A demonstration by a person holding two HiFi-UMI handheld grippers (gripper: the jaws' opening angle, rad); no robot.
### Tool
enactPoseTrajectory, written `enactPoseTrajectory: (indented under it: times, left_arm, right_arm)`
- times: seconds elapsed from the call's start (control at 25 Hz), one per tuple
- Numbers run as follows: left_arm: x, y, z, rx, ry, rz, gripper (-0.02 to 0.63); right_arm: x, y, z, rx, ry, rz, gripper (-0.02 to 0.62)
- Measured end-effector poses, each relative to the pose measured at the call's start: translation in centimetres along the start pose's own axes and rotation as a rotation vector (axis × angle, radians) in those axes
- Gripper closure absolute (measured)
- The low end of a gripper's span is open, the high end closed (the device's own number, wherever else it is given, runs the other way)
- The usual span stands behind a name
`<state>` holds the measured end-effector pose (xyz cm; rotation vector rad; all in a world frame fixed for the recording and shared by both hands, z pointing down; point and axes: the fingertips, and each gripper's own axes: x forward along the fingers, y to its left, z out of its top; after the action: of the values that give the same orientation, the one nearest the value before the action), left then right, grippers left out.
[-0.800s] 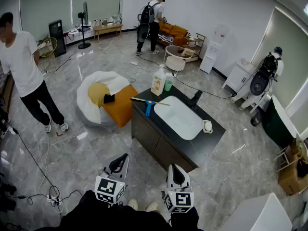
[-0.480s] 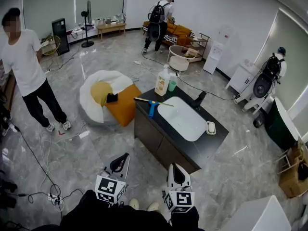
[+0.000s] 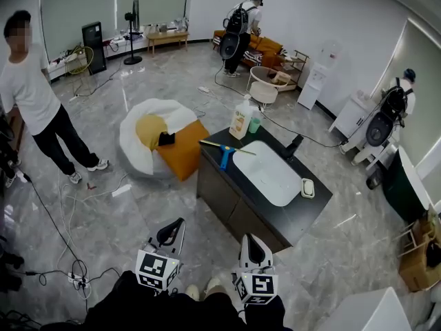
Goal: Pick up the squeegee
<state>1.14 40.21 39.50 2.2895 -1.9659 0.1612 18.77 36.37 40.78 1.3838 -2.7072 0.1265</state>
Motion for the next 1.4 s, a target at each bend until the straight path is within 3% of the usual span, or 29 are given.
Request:
enactPoseTrajectory:
  times: [0.48, 1.4]
  left_arm:
    - [5.7, 4.1, -0.1, 0.007, 0.022, 0.046, 0.581]
    - [30.7, 14.4, 4.2, 0.004, 0.035, 0.083, 0.581]
  right_arm:
    - [8.1, -0.9, -0.6, 0.023, 0.012, 0.056, 0.58]
    - [34.5, -10.6, 2.5, 0.033, 0.029, 0.124, 0.58]
